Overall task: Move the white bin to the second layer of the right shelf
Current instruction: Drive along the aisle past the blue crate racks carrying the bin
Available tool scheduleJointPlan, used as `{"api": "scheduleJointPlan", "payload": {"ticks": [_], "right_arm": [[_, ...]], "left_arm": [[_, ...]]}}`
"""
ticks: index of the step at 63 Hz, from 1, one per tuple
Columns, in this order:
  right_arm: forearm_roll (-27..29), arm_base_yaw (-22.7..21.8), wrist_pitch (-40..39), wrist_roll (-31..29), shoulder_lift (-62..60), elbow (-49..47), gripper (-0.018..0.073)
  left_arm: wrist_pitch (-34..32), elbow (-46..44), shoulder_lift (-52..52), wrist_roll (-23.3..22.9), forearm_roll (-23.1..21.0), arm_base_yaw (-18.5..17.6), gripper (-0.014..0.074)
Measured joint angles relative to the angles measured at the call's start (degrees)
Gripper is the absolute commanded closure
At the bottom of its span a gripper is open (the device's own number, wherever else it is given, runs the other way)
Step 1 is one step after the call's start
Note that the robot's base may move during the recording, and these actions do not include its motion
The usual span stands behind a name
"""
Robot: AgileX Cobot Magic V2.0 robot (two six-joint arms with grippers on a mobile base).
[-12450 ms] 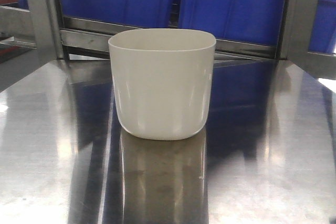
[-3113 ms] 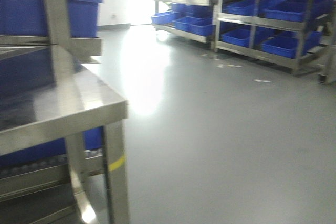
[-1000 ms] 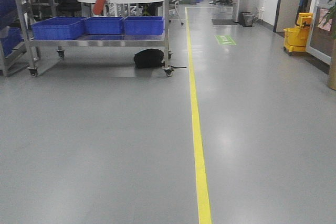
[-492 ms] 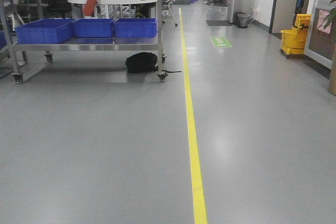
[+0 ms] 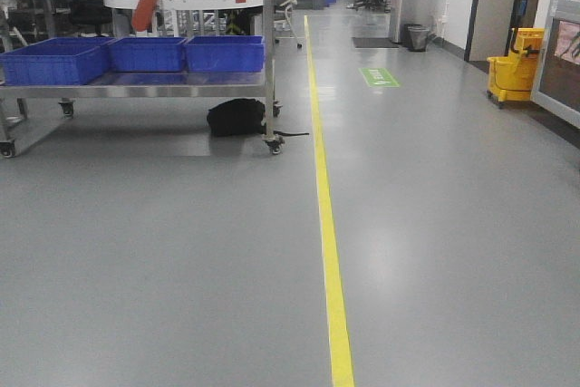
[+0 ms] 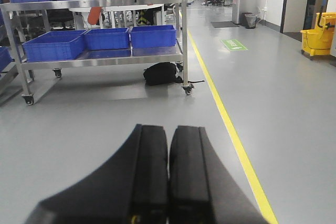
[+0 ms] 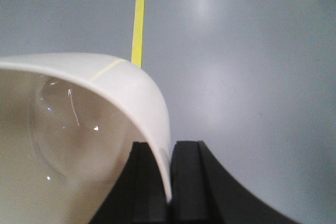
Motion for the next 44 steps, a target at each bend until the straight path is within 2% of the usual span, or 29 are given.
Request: {"api": "scheduleJointPlan", "payload": {"ticks": [44], "right_arm": [[0.0, 0.0, 0.0, 0.0, 0.0, 0.0, 0.0511]], "left_arm": [[0.0, 0.0, 0.0, 0.0, 0.0, 0.0, 0.0512]]}}
